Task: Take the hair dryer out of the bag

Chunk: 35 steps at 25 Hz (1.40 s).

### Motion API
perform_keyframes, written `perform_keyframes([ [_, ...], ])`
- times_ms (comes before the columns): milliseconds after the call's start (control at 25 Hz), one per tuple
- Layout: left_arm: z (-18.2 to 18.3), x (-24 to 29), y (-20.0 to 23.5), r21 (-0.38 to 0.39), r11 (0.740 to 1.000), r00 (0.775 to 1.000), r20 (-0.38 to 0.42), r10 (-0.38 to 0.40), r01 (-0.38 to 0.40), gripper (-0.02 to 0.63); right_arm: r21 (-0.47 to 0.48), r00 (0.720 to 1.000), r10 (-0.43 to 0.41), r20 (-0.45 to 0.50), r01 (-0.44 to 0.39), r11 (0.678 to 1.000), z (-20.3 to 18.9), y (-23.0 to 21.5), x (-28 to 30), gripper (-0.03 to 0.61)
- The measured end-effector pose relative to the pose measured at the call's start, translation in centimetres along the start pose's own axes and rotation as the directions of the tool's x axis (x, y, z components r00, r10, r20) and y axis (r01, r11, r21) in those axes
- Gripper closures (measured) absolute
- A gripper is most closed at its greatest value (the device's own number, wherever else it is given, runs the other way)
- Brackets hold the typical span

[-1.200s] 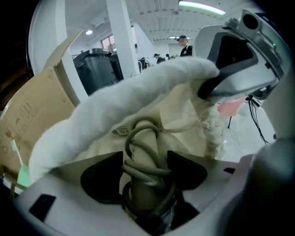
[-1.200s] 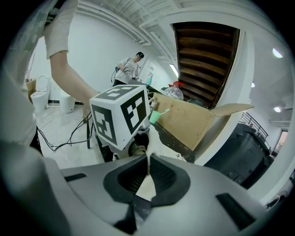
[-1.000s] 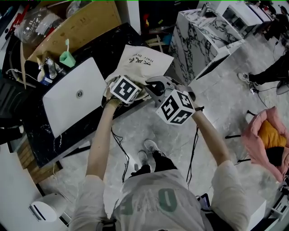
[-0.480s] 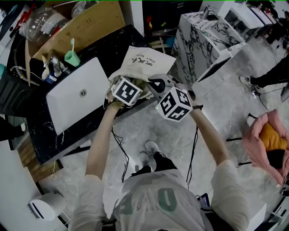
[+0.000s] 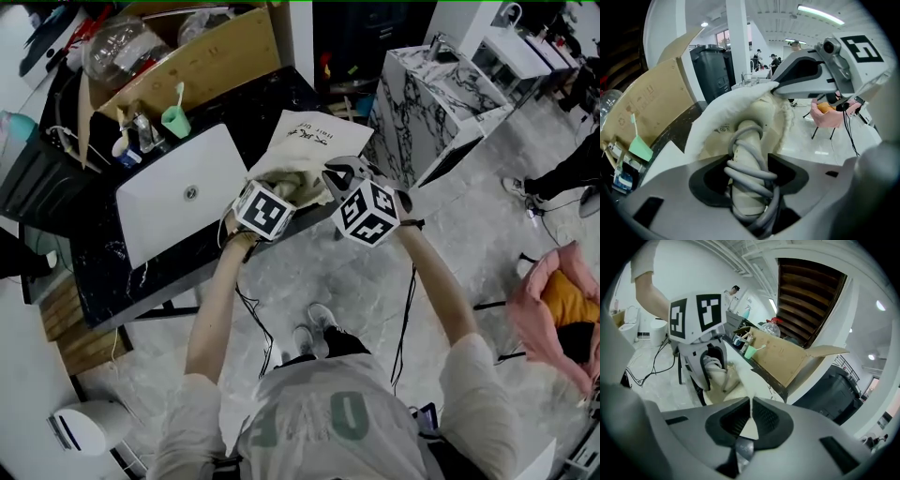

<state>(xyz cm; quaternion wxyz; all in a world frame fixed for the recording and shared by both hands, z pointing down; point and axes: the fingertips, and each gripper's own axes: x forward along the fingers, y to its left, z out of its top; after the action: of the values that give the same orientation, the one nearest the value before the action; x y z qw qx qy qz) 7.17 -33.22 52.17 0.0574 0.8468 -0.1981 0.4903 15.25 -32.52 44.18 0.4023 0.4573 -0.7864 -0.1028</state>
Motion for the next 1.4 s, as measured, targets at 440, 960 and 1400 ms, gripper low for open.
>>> perform_keyframes([
  [440,-4.0,-5.4,-4.2,-0.070,0.997,0.975,0.218,0.034,-0.019,0.353,-0.024,0.992,-0.097,-0.077,0.095,0.995,-0.3,0.0,-1.8,0.538],
  [960,-7.0,-10.8,-9.4,-0.228,0.960,0.893,0.447,-0.046,0.164,0.353,-0.057,0.980,-0.167,-0.105,0.161,0.985,1.7,0.7,-2.3,0.538],
  [1400,-9.4,-14.5,-8.1,-0.407,0.888,0.799,0.596,0.082,0.213,0.353,-0.063,0.956,-0.245,-0.164,0.237,0.969,0.1,-0.5,-1.5,0.540],
])
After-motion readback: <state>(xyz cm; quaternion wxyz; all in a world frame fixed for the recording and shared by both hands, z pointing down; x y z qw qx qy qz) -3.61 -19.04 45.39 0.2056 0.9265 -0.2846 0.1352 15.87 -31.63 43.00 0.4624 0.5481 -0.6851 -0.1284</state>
